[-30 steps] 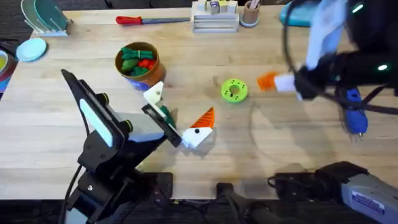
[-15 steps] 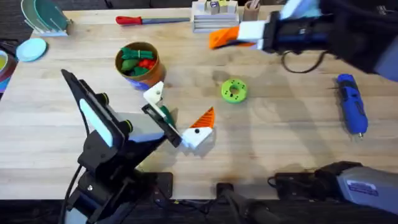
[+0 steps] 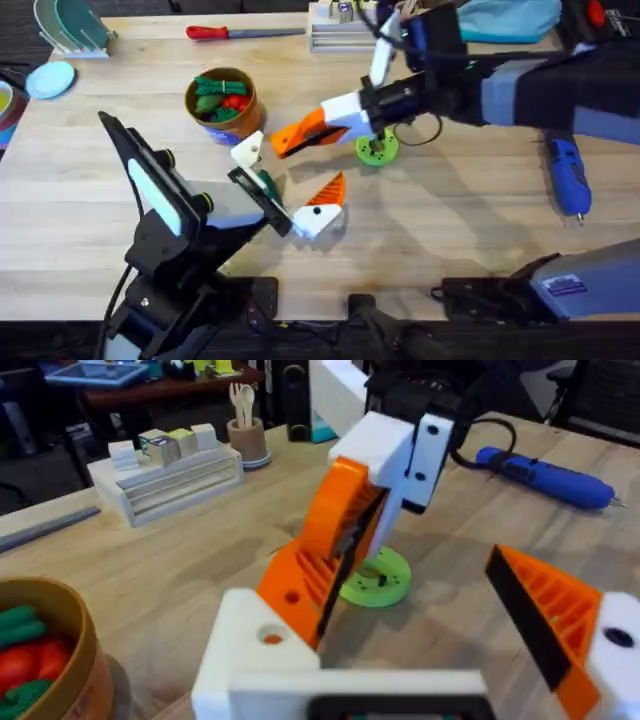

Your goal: Pick up the gripper from the table and insert it into the empty holder that is missing its gripper. Then pick up a screw, insert it into the mounting hole, and use the screwdriver to tighten it. Finally, clean up the table by picking up the vegetable and placing it into the bucket.

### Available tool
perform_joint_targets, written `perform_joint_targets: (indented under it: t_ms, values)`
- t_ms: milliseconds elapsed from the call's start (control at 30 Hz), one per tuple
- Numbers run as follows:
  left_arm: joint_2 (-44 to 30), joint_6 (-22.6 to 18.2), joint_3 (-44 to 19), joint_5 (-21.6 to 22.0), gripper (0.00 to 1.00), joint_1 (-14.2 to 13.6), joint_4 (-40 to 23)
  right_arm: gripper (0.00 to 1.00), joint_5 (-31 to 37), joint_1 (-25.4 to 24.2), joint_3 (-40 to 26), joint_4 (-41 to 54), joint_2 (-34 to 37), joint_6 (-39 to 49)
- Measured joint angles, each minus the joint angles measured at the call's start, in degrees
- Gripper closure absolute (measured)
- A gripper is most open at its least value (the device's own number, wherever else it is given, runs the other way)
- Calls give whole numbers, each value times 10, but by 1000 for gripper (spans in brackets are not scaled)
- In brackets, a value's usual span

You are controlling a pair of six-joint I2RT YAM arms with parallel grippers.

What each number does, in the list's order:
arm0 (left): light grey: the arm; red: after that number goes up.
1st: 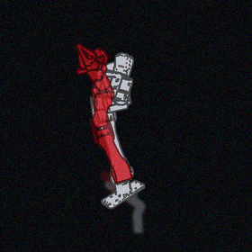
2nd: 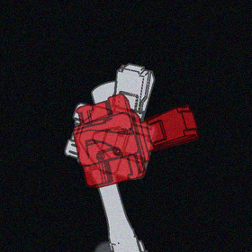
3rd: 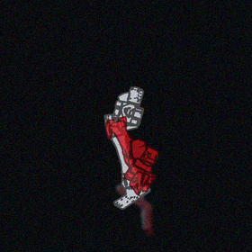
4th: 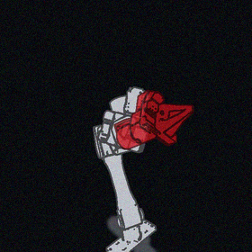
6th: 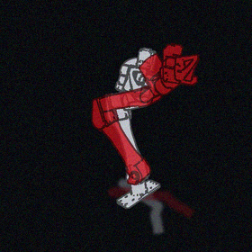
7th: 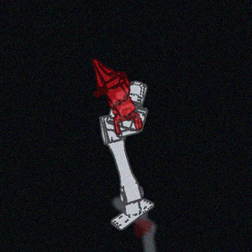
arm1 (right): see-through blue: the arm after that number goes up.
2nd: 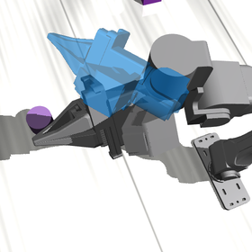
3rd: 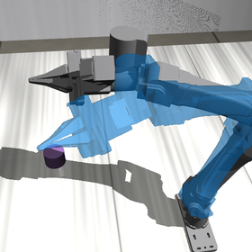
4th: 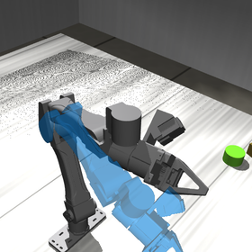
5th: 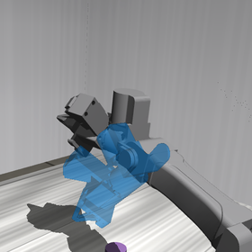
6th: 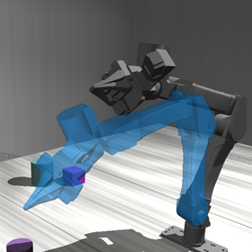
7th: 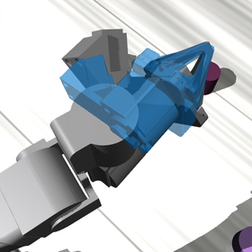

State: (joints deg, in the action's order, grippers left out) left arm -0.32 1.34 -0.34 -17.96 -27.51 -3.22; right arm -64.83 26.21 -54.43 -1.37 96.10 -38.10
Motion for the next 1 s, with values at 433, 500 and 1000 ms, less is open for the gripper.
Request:
perform_joint_targets:
  t_ms: [433,500,1000]
  values:
    - [0,0,0,7,8,0,0,993,-52,14,0,-64,2,-27]
    - [0,0,0,7,8,0,0,993,-62,14,0,-73,2,-34]
    - [0,7,0,18,8,0,-2,993,-66,29,0,-96,26,-60]
